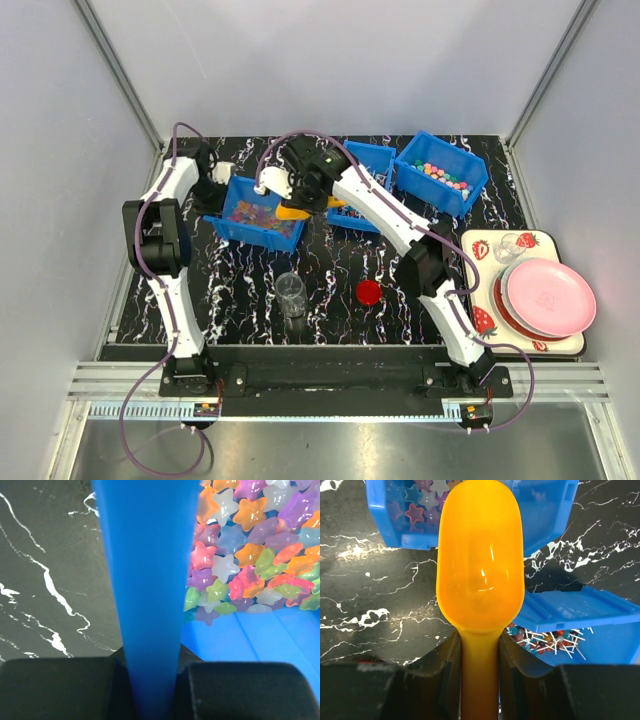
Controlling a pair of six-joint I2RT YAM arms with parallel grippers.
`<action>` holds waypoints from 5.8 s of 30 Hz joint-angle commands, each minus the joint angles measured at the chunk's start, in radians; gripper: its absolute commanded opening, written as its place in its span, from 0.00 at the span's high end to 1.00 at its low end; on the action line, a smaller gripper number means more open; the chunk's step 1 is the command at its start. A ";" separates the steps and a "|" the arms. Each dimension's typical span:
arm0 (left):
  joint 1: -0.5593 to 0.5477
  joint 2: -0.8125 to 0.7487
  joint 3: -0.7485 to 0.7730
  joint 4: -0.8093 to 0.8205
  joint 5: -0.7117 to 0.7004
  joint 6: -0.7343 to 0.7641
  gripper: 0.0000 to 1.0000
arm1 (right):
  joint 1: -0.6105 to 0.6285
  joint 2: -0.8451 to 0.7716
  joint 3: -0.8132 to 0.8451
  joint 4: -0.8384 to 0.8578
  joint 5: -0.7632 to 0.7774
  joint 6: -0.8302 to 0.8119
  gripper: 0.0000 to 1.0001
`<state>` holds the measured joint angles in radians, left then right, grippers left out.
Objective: Pack the candies
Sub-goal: Scoop the fake candies from the storage box, then place the fake candies in the packing bottle.
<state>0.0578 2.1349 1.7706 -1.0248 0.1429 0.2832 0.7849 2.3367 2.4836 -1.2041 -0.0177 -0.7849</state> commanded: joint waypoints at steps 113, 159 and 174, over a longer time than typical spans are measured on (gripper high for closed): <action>0.045 -0.237 -0.145 0.233 0.024 -0.141 1.00 | -0.113 -0.352 -0.274 0.193 -0.412 0.069 1.00; 0.126 -0.414 -0.316 0.219 0.103 -0.130 1.00 | 0.085 -0.800 -0.871 0.204 -0.140 0.026 1.00; 0.131 -0.415 -0.342 0.239 0.113 -0.130 1.00 | 0.195 -0.737 -0.776 0.032 -0.018 -0.005 1.00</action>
<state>0.1818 1.7939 1.4128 -0.8513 0.1619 0.1669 0.9447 1.5860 1.6444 -1.1282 -0.0868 -0.7731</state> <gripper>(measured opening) 0.118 0.345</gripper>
